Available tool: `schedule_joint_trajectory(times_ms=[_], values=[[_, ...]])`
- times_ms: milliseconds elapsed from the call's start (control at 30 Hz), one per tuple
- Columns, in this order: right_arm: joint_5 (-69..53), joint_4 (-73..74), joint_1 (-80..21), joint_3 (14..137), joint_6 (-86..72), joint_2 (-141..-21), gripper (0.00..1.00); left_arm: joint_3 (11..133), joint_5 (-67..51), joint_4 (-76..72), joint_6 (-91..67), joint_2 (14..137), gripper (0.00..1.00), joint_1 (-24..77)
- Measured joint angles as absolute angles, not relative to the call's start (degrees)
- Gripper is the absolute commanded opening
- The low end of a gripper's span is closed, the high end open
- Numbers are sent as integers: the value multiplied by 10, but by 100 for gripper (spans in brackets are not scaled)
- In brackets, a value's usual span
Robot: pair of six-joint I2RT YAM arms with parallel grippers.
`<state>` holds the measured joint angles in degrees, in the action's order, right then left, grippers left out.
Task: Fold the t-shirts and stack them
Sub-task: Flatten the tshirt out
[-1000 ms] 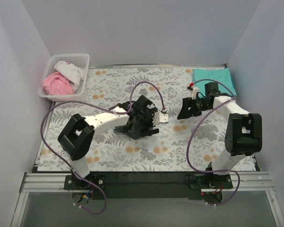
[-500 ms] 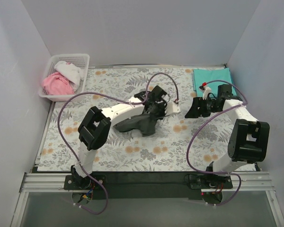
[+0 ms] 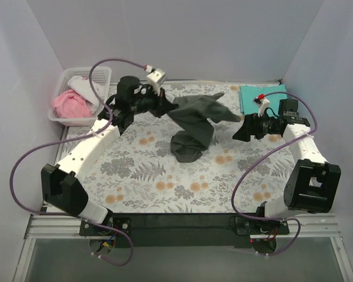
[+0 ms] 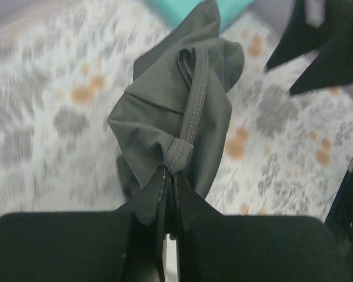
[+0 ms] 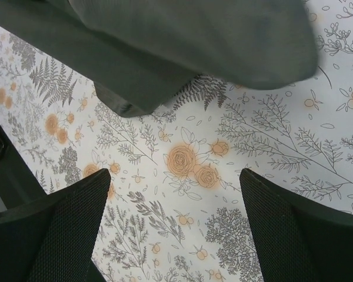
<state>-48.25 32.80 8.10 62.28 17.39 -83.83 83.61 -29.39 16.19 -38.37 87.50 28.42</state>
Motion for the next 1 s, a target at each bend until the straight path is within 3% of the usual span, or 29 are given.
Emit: schedule_joint_trajectory(times_ms=[167, 267, 400, 433, 467, 533, 733, 1000], values=[[-481, 329, 81, 621, 182, -845, 78, 537, -302, 148, -430, 801, 5, 220], [-472, 329, 77, 620, 184, -855, 75, 443, -301, 193, -430, 809, 12, 213], [-444, 327, 60, 620, 188, -873, 75, 437, -310, 245, -402, 812, 35, 155], [-433, 324, 50, 620, 189, -880, 75, 452, -311, 256, -391, 812, 57, 140], [-420, 320, 38, 620, 188, -889, 74, 470, -311, 262, -378, 812, 67, 129], [-403, 312, 20, 620, 185, -906, 71, 516, -317, 275, -355, 816, 76, 124], [-391, 296, 5, 632, 154, -953, 59, 698, -318, 259, -293, 897, 72, 178], [-405, 284, 38, 640, 125, -961, 57, 874, -246, 245, -235, 1106, 72, 353]])
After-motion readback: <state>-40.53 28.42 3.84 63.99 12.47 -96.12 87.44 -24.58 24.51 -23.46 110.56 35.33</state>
